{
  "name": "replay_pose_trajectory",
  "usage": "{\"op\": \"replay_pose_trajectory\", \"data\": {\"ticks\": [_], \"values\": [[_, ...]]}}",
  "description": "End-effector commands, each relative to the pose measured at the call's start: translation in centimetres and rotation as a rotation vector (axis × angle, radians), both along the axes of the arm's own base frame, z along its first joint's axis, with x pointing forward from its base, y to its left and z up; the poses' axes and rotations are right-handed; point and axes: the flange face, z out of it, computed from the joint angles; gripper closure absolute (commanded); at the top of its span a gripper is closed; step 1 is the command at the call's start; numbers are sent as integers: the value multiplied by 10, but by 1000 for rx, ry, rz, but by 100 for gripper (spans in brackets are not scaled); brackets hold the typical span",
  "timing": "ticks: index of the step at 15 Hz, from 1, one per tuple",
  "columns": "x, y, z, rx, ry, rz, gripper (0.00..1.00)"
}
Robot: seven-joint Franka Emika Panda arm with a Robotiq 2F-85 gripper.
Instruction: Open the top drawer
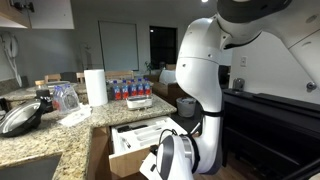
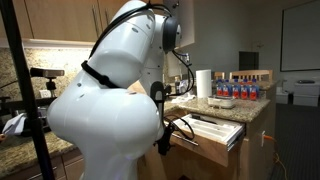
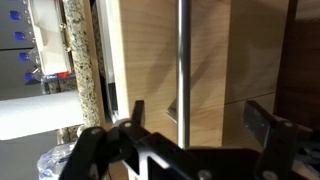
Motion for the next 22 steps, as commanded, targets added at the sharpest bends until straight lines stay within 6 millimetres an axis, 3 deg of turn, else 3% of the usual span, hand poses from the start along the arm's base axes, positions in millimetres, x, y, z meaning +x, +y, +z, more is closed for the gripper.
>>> {"op": "replay_pose_trajectory", "data": {"ticks": [1,13,14,16,18,19,22], "values": [[-22,66,-12,49,4,123,0],[-20,66,-12,30,-4,124,0],[3,3,0,4,-2,-3,0],[1,10,-1,11,-2,21,0],[-12,48,-5,42,-1,89,0],[-18,51,-11,43,7,109,0],[-32,52,2,11,-5,117,0]]}}
